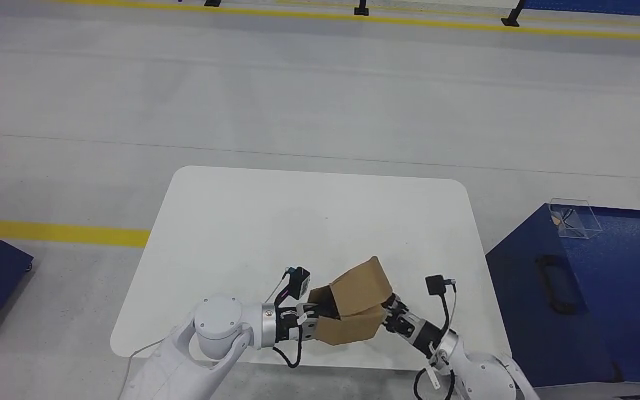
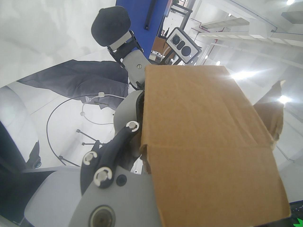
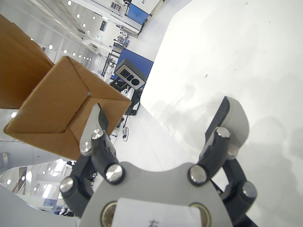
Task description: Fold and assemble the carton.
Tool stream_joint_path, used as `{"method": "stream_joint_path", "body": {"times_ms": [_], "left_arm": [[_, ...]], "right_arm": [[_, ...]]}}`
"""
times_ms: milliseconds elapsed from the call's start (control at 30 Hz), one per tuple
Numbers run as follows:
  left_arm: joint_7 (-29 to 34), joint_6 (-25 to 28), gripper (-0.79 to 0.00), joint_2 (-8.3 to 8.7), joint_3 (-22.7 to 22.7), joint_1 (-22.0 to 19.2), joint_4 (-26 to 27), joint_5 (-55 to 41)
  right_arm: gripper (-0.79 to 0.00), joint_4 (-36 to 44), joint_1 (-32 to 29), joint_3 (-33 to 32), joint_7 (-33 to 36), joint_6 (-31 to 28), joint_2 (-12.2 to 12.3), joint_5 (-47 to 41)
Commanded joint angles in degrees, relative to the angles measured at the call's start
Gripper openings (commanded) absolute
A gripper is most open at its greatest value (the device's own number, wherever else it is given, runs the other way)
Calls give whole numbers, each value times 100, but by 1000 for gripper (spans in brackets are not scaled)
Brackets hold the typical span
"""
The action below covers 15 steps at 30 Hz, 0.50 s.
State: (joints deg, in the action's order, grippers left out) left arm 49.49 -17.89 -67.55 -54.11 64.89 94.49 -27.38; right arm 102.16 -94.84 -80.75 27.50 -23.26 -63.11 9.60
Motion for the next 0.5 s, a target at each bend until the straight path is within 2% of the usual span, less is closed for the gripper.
{"method": "stream_joint_path", "body": {"times_ms": [0,467], "left_arm": [[0,0,-785,0,0,0,0,0],[0,0,-785,0,0,0,0,0]], "right_arm": [[0,-17,-16,-58,13,-22,8,-55],[0,-92,62,19,54,-32,6,-242]]}}
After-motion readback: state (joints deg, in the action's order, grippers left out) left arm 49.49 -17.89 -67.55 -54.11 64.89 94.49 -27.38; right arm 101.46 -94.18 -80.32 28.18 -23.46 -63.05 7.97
